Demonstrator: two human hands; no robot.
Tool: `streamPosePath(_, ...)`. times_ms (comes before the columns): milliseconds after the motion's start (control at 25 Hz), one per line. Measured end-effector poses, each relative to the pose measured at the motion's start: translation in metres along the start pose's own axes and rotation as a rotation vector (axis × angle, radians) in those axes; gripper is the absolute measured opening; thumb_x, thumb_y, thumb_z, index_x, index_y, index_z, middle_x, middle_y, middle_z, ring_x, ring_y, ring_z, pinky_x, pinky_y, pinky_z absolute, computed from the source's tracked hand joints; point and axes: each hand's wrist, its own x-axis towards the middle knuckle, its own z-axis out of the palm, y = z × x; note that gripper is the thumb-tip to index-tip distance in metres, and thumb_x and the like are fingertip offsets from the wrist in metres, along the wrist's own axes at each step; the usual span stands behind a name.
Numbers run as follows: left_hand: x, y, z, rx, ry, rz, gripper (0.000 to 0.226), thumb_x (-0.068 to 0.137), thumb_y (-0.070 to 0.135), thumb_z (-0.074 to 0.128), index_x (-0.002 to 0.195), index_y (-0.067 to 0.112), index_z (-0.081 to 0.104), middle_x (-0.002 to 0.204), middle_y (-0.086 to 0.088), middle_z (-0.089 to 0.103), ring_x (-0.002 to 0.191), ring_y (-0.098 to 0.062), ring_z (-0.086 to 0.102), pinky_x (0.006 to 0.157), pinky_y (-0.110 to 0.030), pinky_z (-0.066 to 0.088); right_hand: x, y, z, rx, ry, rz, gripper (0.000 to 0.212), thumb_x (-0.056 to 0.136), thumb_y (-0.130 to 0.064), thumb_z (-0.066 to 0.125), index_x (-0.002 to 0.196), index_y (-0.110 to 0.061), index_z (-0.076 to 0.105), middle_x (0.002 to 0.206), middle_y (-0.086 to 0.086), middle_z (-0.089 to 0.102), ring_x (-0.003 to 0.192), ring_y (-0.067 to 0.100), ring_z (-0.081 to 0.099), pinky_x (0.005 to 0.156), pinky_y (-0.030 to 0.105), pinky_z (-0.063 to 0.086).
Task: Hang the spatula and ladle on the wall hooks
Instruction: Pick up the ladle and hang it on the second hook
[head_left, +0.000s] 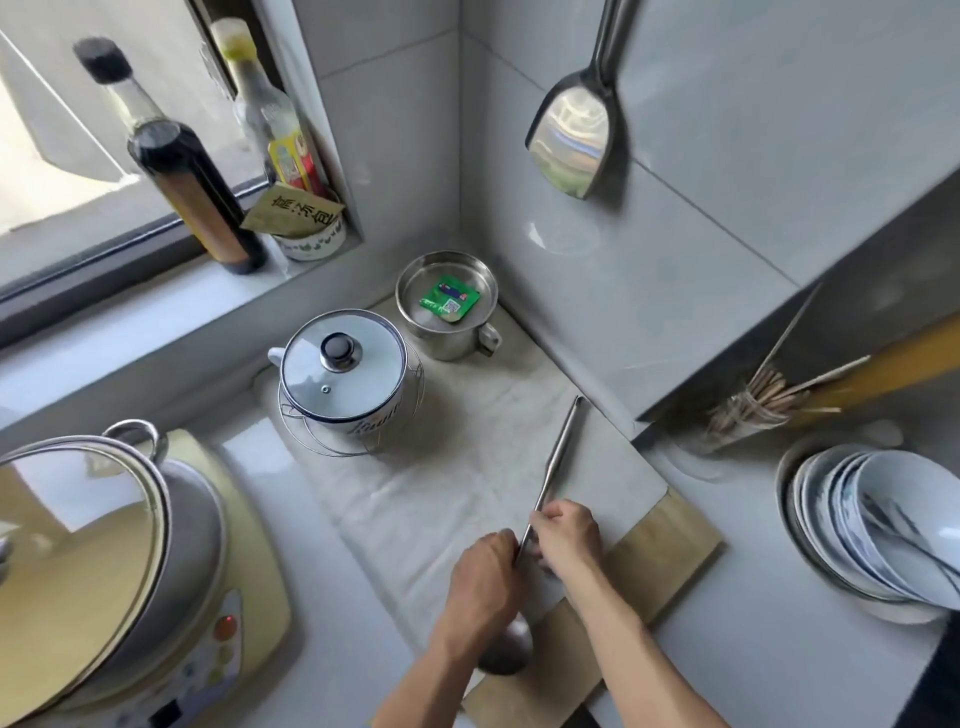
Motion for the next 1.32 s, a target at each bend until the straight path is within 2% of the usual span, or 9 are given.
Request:
streamPosePath(80,-0.004,-0.002,-0.005,-0.004,0.030,0.004,0.016,0.087,0.019,0.049,0.072,0.020,0.041,0.077,-0.007,0.059,0.077,-0.033,0.058,0.059,-0.032,0.030,0.001,0.008,0.001,0.157,-0.038,0.002,0.014,0.083,-0.014,0.064,0.070,-0.011,0.066,0.054,0.002,0.069,0.041,0.017,0.065,0.042,0.028,0.053)
streamPosePath(200,-0.022,-0.004,-0.017,-0.010,0.016,0.033,0.012,0.083,0.014,0.051,0.077,0.020,0.042,0.082,-0.005,0.055,0.083,-0.030,0.057,0.061,-0.032,0.029,-0.017,0.006,0.002,0.329,-0.113,-0.015,0.018,0.087,-0.010,0.064,0.069,-0.008,0.062,0.045,0.000,0.057,0.034,0.015,0.049,0.036,0.020,0.042)
streamPosePath(280,-0.031,-0.001,-0.031,-0.016,0.010,0.066,0.006,0.086,0.015,0.054,0.090,0.016,0.050,0.094,-0.005,0.059,0.091,-0.028,0.058,0.070,-0.034,0.037,-0.031,-0.005,0.001,0.325,-0.091,-0.093,0.024,0.088,-0.008,0.061,0.064,-0.007,0.060,0.049,0.006,0.061,0.036,0.015,0.049,0.039,0.023,0.045)
streamPosePath(360,-0.036,0.006,-0.054,-0.068,0.061,0.096,0.014,0.085,0.015,0.058,0.098,0.014,0.054,0.092,0.002,0.054,0.095,-0.025,0.057,0.077,-0.032,0.039,-0.045,-0.027,-0.007,0.336,-0.077,-0.208,0.028,0.090,-0.007,0.059,0.063,-0.006,0.058,0.052,0.007,0.065,0.038,0.014,0.051,0.042,0.027,0.048)
streamPosePath(520,-0.044,0.040,-0.114,-0.194,0.228,0.205,0.013,0.084,0.013,0.062,0.086,0.019,0.051,0.081,0.011,0.049,0.082,-0.017,0.051,0.066,-0.023,0.030,-0.087,-0.094,-0.038,0.281,0.001,-0.518,0.025,0.093,-0.015,0.059,0.068,-0.010,0.061,0.055,0.002,0.067,0.041,0.010,0.054,0.047,0.034,0.054)
streamPosePath(680,-0.041,0.087,-0.177,-0.227,0.407,0.332,0.015,0.083,0.012,0.061,0.083,0.021,0.049,0.077,0.010,0.053,0.076,-0.013,0.048,0.065,-0.024,0.032,-0.128,-0.164,-0.084,0.279,0.127,-0.757,0.025,0.094,-0.017,0.061,0.070,-0.012,0.063,0.058,0.002,0.069,0.042,0.010,0.058,0.054,0.042,0.061)
streamPosePath(840,-0.031,0.134,-0.224,-0.291,0.548,0.490,0.020,0.084,0.014,0.064,0.081,0.028,0.050,0.074,0.013,0.056,0.070,0.000,0.049,0.065,-0.015,0.038,-0.161,-0.218,-0.134,0.212,0.309,-0.954,0.025,0.095,-0.023,0.060,0.070,-0.019,0.065,0.061,-0.001,0.071,0.051,0.011,0.066,0.059,0.036,0.061)
streamPosePath(1080,-0.011,0.198,-0.256,-0.340,0.631,0.553,0.016,0.083,0.017,0.064,0.086,0.027,0.052,0.078,0.010,0.062,0.075,-0.008,0.056,0.067,-0.025,0.042,-0.180,-0.270,-0.194,0.251,0.463,-1.093,0.029,0.096,-0.024,0.057,0.069,-0.017,0.063,0.057,-0.004,0.068,0.048,0.011,0.066,0.057,0.040,0.060)
streamPosePath(1320,0.006,0.224,-0.255,-0.352,0.606,0.556,0.017,0.085,0.013,0.064,0.085,0.025,0.053,0.078,0.009,0.064,0.071,-0.008,0.059,0.067,-0.025,0.047,-0.165,-0.282,-0.214,0.241,0.496,-1.046,0.030,0.096,-0.023,0.056,0.069,-0.013,0.063,0.059,-0.003,0.069,0.048,0.013,0.065,0.060,0.046,0.060)
